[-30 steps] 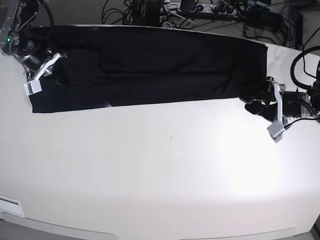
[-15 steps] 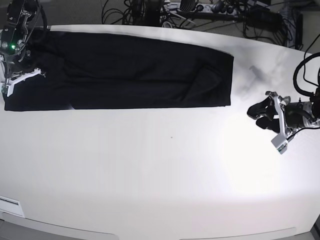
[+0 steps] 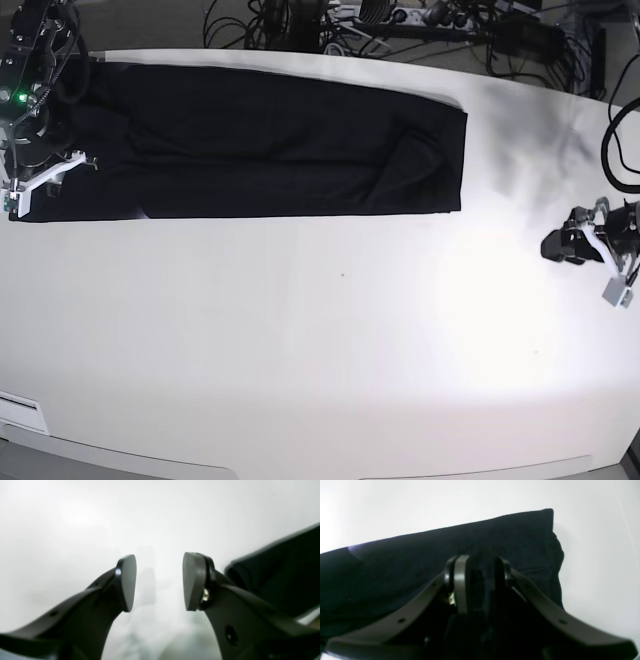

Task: Fold the T-shirt properly
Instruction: 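Grasp the strip's end with the left gripper, right gripper holding the other end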

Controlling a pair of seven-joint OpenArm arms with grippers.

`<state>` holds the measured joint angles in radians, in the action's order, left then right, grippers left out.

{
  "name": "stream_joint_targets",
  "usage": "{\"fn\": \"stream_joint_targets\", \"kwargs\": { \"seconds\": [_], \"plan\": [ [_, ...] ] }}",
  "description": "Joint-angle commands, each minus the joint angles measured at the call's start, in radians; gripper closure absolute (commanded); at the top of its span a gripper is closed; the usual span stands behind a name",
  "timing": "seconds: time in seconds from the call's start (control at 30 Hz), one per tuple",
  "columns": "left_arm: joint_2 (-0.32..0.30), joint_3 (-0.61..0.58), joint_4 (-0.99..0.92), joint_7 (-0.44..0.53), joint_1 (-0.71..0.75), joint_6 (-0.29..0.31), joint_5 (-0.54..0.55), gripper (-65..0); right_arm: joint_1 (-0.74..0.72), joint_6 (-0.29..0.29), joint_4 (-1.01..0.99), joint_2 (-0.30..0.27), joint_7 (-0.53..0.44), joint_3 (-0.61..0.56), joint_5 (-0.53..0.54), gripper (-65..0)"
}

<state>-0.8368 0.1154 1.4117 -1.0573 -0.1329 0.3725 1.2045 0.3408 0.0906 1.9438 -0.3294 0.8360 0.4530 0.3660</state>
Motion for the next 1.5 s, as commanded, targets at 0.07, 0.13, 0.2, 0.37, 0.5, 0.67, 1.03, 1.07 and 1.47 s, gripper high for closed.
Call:
{"fn": "stream_joint_targets", "kwargs": {
  "seconds": [0.07,0.13,0.2,0.37,0.5,0.67,1.03,1.07,1.47],
  "plan": [
    [0.026,0.046,-0.1,-0.05,0.016,0.071,0.19,-31.4,-0.005,-0.003,0.024,-0.014,-0.02,0.006,-0.001,-19.9],
    [0.046,0.05,-0.158,-0.113,0.03,0.135,0.279,-31.4,0.001,0.0,0.024,-0.014,-0.019,0.006,-0.002,-19.9],
    [0.067,0.05,-0.188,-0.14,0.049,0.15,0.279,-31.4,0.017,0.006,0.024,-0.014,-0.02,0.006,-0.001,-19.9],
    [0.109,0.048,-0.188,-0.14,0.074,0.137,0.279,-31.4,0.033,0.016,0.024,-0.014,-0.021,0.006,-0.001,-19.9],
    [0.126,0.026,-0.181,-0.141,0.078,0.132,0.279,-31.4,0.031,0.014,0.024,-0.014,-0.024,0.006,-0.001,-19.9],
    [0.128,-0.056,-0.164,-0.145,0.077,0.129,0.279,-31.4,0.031,0.014,0.024,-0.014,-0.029,0.006,-0.001,-19.9],
    [0.131,-0.243,0.051,-0.133,0.077,0.152,0.279,-31.4,0.031,0.014,0.024,-0.014,-0.031,0.006,-0.001,-19.9],
    [0.138,-0.249,0.066,-0.131,0.077,0.152,0.279,-31.4,0.031,0.014,0.024,-0.014,-0.031,0.006,-0.001,-19.9],
    [0.285,-0.251,0.072,0.017,0.074,0.09,0.086,-4.9,0.031,0.015,0.024,-0.015,-0.028,0.006,-0.002,-19.9]
  ]
}}
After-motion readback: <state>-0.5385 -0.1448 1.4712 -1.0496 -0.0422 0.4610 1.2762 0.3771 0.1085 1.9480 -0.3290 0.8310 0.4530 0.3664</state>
